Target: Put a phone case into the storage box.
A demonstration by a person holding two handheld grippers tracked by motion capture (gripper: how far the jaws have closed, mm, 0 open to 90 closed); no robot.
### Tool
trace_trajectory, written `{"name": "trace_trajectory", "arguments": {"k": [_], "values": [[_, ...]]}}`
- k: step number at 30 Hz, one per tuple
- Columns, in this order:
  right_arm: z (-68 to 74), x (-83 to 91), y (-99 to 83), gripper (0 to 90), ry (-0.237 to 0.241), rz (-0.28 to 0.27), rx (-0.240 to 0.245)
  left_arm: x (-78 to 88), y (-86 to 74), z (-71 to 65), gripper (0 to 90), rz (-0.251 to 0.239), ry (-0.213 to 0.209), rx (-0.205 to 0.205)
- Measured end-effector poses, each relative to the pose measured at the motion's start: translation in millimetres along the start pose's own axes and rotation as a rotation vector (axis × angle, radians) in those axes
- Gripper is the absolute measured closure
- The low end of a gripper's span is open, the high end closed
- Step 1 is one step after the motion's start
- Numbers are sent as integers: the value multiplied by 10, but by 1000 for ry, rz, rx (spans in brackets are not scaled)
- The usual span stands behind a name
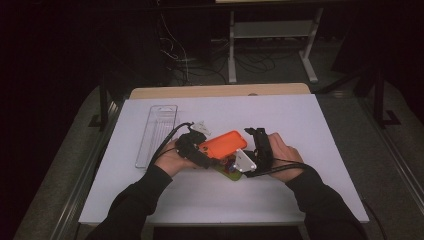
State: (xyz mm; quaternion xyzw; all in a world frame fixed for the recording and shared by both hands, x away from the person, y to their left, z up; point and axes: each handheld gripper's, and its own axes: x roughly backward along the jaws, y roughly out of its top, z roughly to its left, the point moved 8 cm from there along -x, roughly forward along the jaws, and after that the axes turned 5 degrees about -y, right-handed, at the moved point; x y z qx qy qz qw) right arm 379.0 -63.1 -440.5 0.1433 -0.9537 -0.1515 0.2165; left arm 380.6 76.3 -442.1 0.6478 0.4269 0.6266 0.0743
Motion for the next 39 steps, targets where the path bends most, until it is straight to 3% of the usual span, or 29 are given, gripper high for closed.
{"name": "trace_trajectory", "arguments": {"k": [2, 7, 10, 12, 15, 16, 20, 22, 23, 26, 27, 35, 36, 39], "values": [[3, -21, 28, 7, 0, -1, 10, 11, -6, 9, 162, 12, -2, -13], [2, -49, 95, 39, -17, -6, 23, 8, 11, 10, 162, -3, 0, -1], [9, -64, 144, 60, -31, -18, 36, 29, 2, 30, 162, 20, 1, -28], [42, -70, 153, 75, -30, -11, 27, 20, 8, 22, 162, 9, -1, -16], [31, -83, 174, 111, -41, -21, 64, 27, 0, 35, 162, 21, 0, -26], [41, -87, 185, 123, -48, -25, 52, 22, 6, 31, 162, 11, 1, -15], [68, -94, 203, 169, -63, -28, 74, 43, -4, 62, 162, 28, 6, -38], [91, -85, 203, 207, -63, -21, 85, 40, -1, 56, 162, 20, 5, -28], [77, -94, 206, 223, -71, -31, 125, 40, 0, 55, 162, 18, 5, -25], [86, -94, 202, 271, -65, -32, 174, 34, 11, 41, 162, -2, 4, -4], [94, -91, 205, 289, -69, -35, 178, 45, 0, 53, 162, 13, 5, -20], [146, -88, 207, 384, -91, -45, 227, 41, -2, 49, 162, 15, 5, -20], [152, -90, 226, 393, -112, -60, 197, 41, -3, 48, 162, 15, 4, -17], [156, -78, 231, 434, -120, -60, 214, 29, 8, 34, 162, 1, 4, -9]]}}
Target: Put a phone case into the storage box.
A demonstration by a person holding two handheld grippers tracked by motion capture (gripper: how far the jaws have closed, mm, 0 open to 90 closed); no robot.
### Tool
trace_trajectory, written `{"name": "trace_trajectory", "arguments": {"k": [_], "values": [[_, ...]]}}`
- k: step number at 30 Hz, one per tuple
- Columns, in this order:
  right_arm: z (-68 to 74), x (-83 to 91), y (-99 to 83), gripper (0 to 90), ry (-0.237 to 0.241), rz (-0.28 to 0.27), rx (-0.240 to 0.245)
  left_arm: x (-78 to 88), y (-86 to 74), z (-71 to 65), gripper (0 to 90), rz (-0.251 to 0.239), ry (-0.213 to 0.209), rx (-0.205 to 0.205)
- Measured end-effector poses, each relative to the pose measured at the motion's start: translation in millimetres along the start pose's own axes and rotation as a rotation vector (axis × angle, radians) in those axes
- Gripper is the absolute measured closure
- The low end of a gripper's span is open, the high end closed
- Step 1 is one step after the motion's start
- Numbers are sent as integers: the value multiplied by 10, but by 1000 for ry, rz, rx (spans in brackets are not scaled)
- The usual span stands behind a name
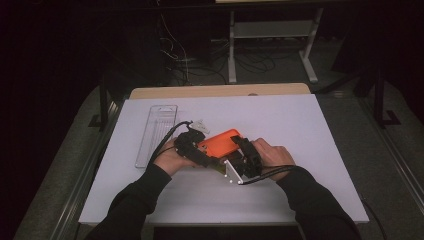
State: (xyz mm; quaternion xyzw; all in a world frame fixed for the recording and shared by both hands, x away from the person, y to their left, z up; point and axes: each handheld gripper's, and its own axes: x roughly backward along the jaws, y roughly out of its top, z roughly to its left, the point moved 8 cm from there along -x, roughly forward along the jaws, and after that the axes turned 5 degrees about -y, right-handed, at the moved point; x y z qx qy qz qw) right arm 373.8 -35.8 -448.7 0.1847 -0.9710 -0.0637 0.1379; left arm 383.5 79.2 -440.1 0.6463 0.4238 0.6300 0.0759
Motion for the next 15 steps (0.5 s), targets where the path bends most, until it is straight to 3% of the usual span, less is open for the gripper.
{"name": "trace_trajectory", "arguments": {"k": [3, 8, 9, 14, 15], "values": [[-4, 3, 0, 476, -6, 1, 14, 4, -10, -4, 162, 20, -2, -18], [18, -4, 20, 540, -20, -18, 35, -8, -3, -18, 162, 7, -5, -5], [24, -1, 28, 566, -19, -21, 45, 4, -14, -5, 162, 24, -4, -21], [37, 3, 45, 650, -23, -23, 53, 0, -14, -8, 162, 21, -5, -20], [37, 6, 45, 664, -25, -22, 56, -10, -4, -23, 162, 4, -7, -1]]}}
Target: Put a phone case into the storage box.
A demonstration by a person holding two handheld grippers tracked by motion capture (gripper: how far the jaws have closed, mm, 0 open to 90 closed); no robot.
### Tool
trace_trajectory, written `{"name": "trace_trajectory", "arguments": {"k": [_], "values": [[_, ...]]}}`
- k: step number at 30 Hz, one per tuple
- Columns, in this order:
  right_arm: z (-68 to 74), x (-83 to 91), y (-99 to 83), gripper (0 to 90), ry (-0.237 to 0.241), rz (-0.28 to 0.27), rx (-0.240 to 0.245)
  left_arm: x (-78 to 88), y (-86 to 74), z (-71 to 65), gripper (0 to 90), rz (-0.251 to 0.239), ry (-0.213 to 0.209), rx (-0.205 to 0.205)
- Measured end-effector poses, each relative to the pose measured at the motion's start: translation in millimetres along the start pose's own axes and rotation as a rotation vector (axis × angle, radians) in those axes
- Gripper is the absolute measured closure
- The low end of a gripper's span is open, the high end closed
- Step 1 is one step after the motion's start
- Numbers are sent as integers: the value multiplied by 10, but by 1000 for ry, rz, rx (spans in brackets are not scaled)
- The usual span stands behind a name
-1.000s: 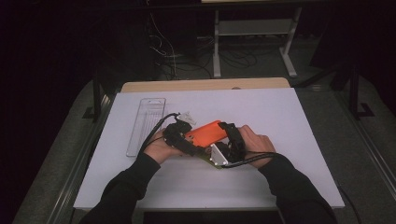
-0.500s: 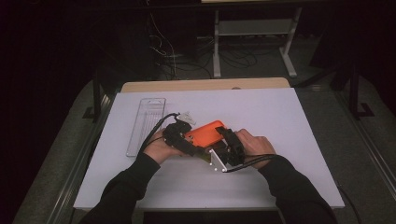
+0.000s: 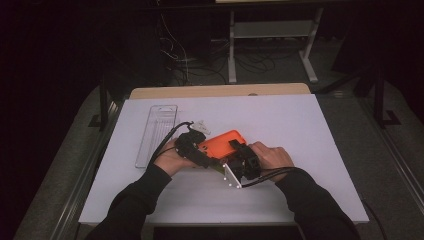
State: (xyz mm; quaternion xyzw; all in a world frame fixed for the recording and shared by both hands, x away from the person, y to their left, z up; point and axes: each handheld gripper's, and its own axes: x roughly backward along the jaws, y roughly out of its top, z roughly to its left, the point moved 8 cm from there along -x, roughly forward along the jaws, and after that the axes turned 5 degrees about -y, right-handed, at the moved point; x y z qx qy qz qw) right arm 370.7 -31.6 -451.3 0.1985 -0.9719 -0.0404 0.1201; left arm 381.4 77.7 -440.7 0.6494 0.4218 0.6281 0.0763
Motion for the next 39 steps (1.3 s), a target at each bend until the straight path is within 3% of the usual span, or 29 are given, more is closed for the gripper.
{"name": "trace_trajectory", "arguments": {"k": [2, 3, 4, 5, 15, 19, 22, 25, 30, 33, 37, 39], "values": [[0, 4, -2, 685, 0, 1, 3, 14, -11, 13, 162, 20, 0, -27], [2, 5, -4, 693, 2, 3, 5, -2, 0, -11, 161, -2, -3, -4], [5, 6, -6, 698, 2, 3, 6, 14, -13, 1, 162, 22, -4, -29], [7, 5, -7, 704, 0, 1, 9, -1, 1, -19, 162, 3, -7, -9], [33, 4, -11, 772, 5, -3, 21, -13, 13, -18, 160, -6, -7, -9], [38, 5, -7, 777, -12, 1, 36, -2, -1, 0, 155, 6, -6, -37], [33, 7, 3, 780, -26, -1, 49, 12, 4, -2, 151, -12, 2, -50], [20, 17, 0, 780, -36, -2, 38, 29, 17, -3, 124, -30, 8, -54], [33, 21, -31, 780, -23, 9, 33, 44, 23, -12, 25, -53, -9, -24], [36, 21, -71, 780, -11, 22, 36, 94, 21, -1, 8, -54, -9, -49], [39, 22, -119, 780, -9, 34, -5, 139, 28, -6, 0, -64, -18, -57], [30, 29, -145, 779, -1, 43, -24, 153, 34, -15, 0, -86, -23, -36]]}}
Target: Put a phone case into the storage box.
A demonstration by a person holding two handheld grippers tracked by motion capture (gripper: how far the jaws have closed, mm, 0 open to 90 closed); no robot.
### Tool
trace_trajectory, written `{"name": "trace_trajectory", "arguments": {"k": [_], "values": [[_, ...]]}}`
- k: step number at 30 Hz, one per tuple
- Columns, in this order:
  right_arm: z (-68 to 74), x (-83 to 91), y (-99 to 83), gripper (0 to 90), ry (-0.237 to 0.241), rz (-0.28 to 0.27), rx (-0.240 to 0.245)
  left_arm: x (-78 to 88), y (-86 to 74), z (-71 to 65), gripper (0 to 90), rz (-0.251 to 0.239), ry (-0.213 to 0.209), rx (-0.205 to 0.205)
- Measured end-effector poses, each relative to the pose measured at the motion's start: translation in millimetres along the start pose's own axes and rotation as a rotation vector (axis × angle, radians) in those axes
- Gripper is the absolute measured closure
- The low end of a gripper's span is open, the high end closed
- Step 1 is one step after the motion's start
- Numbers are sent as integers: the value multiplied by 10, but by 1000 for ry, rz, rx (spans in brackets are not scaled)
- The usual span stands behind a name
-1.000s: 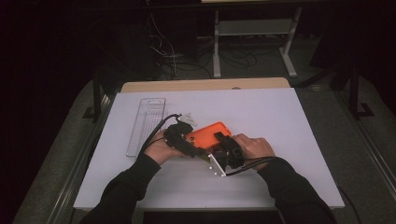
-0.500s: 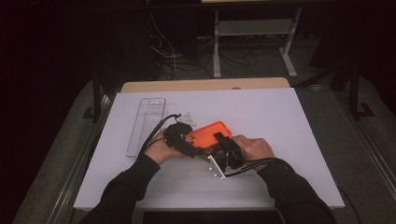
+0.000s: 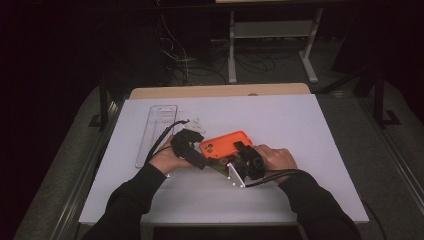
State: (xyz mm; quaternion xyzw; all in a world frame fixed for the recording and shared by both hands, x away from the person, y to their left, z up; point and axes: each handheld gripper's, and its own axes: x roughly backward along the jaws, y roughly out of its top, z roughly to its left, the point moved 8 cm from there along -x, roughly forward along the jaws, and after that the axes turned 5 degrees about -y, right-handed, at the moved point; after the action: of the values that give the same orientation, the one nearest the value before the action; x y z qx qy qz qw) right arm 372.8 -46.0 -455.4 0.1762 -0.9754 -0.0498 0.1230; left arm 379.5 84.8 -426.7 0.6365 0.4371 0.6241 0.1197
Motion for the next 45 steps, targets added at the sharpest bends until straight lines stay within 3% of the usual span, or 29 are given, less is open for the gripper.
{"name": "trace_trajectory", "arguments": {"k": [1, 3, 4, 5, 11, 13, 15, 18, 20, 21, 23, 26, 35, 45], "values": [[-3, 1, -13, 780, 6, 3, -13, 24, -16, 16, 0, 20, -1, -20], [5, 12, -55, 779, 43, 20, -18, 26, -21, 21, 0, 13, 6, -10], [-8, 12, -67, 779, 42, 19, -29, 44, -30, 37, 0, 25, 9, -25], [-14, 20, -84, 779, 50, 25, -37, 43, -31, 31, 0, 15, 1, -11], [-53, 12, -144, 779, 63, 19, -70, 57, -80, 67, 0, 37, 4, -28], [-47, 27, -171, 779, 82, 42, -154, 56, -95, 73, 0, 46, 7, -28], [-55, 16, -194, 780, 97, 34, -165, 53, -98, 69, 0, 45, 8, -18], [-80, 28, -229, 779, 142, 48, -269, 55, -95, 77, 0, 42, 13, -15], [-83, 22, -242, 779, 169, 42, -312, 51, -98, 85, 0, 46, 15, -24], [-80, 24, -244, 779, 177, 42, -316, 35, -97, 75, 0, 38, 18, -8], [-91, 16, -253, 779, 183, 37, -337, 44, -107, 85, 0, 57, 19, -35], [-98, 12, -268, 779, 219, 33, -378, 45, -93, 87, 0, 40, 24, -26], [-137, 15, -287, 780, 313, 55, -694, 64, -102, 107, 11, 38, 26, -16], [-164, 0, -324, 780, 400, 64, -893, 64, -96, 115, 6, 25, 28, 5]]}}
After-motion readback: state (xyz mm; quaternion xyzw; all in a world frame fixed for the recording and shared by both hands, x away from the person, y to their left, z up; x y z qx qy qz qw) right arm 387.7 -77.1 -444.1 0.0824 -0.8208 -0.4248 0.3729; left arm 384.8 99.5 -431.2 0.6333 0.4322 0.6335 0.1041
